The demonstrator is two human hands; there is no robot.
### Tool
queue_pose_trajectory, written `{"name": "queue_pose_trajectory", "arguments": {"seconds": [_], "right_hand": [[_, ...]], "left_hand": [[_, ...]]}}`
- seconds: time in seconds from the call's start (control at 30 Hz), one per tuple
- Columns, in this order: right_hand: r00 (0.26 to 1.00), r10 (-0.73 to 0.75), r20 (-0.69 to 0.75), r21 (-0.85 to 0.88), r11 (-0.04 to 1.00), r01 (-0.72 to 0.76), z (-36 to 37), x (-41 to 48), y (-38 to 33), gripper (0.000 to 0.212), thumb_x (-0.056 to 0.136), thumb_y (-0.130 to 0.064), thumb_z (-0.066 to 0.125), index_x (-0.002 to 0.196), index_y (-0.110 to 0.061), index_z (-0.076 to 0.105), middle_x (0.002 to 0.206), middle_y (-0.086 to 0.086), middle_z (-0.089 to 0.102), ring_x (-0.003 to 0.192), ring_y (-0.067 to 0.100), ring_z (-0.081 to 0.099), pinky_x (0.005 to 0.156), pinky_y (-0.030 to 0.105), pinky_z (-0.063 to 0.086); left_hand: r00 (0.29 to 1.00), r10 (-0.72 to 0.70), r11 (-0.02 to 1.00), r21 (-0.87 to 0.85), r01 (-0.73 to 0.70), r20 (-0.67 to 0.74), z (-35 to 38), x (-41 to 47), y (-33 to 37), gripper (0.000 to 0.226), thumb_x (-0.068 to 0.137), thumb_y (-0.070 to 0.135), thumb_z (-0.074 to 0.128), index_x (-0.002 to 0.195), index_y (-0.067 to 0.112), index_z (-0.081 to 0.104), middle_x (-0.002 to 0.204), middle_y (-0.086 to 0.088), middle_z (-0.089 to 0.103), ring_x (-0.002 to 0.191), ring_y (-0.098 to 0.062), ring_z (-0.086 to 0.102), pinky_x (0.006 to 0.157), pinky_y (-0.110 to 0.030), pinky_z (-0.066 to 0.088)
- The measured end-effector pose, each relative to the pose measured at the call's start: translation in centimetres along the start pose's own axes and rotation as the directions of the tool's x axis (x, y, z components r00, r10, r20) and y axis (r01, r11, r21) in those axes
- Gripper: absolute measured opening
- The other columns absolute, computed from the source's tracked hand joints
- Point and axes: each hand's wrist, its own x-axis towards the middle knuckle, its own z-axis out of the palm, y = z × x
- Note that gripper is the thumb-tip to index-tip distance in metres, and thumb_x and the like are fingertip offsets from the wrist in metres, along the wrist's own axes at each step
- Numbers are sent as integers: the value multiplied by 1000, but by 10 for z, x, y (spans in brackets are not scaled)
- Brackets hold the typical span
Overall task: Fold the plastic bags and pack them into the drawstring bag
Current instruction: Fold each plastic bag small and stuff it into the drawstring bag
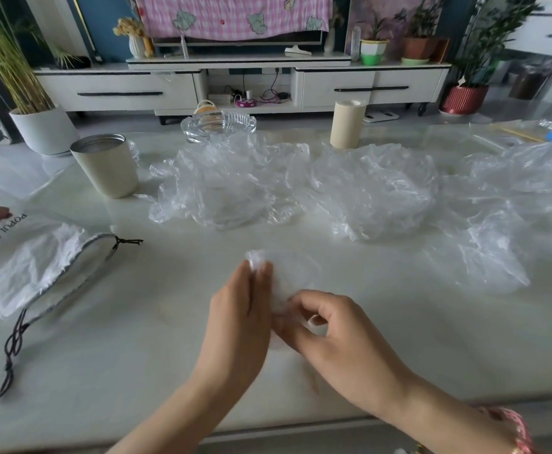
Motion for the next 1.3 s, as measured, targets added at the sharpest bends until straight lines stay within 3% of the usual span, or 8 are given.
{"name": "queue_pose_trajectory", "arguments": {"seconds": [0.2,0.33,0.43,0.57,0.73,0.93,1.07,1.3], "right_hand": [[994,7,-110,-52,999,-13,0,2,9,18,79,-42,65,70,-28,62,81,-15,58,87,5,52,76,12,35],[892,-422,-159,-448,836,316,1,-2,5,11,84,-35,57,81,-25,58,85,-11,54,85,7,47,80,16,34],[819,-557,-139,-497,754,429,2,-5,4,5,88,-28,57,89,-27,52,85,-14,54,83,6,47,80,21,34],[926,-289,-242,-269,937,222,4,-1,-2,9,85,-43,51,83,-35,55,81,-32,56,84,-3,51,84,27,38],[980,57,-189,2,998,-58,-2,6,6,11,87,-26,61,80,-19,66,76,-9,69,75,7,62,77,34,48],[990,34,-134,104,994,-20,10,5,-1,15,93,-19,57,85,-10,66,79,1,70,78,19,65,77,42,51],[988,71,-140,149,988,-50,8,5,1,8,88,-17,62,84,-13,67,72,-7,67,68,2,59,69,18,47],[915,372,-159,372,881,-293,-14,10,5,16,77,-17,74,91,-16,67,79,-4,67,74,6,59,68,13,44]], "left_hand": [[991,113,991,85,-107,-74,-11,10,2,39,95,29,41,65,7,35,50,10,33,48,-7,26,42,-17,23],[998,58,998,4,-58,-36,-10,13,0,36,95,24,47,68,2,39,57,3,34,53,-7,28,48,-22,26],[997,-77,985,-150,81,32,-12,17,-3,31,93,21,54,78,-6,48,65,-7,43,62,-15,37,58,-32,31],[969,-207,933,-271,238,136,-10,16,-2,17,90,15,59,86,-2,60,72,-9,61,68,-17,51,64,-32,39],[923,-237,853,-390,347,304,-8,8,2,43,78,33,61,99,-4,58,99,-28,64,89,-34,63,85,-48,49],[994,-112,989,-99,111,-3,8,-15,2,33,94,35,40,78,6,43,54,14,48,53,-4,41,54,-23,39],[991,-79,997,1,79,-109,2,-6,1,32,98,25,42,70,12,33,54,9,35,47,-6,28,43,-19,27],[990,-93,995,-52,88,-103,-9,5,0,36,96,31,44,84,-2,43,70,-7,44,63,-17,38,55,-33,34]]}}
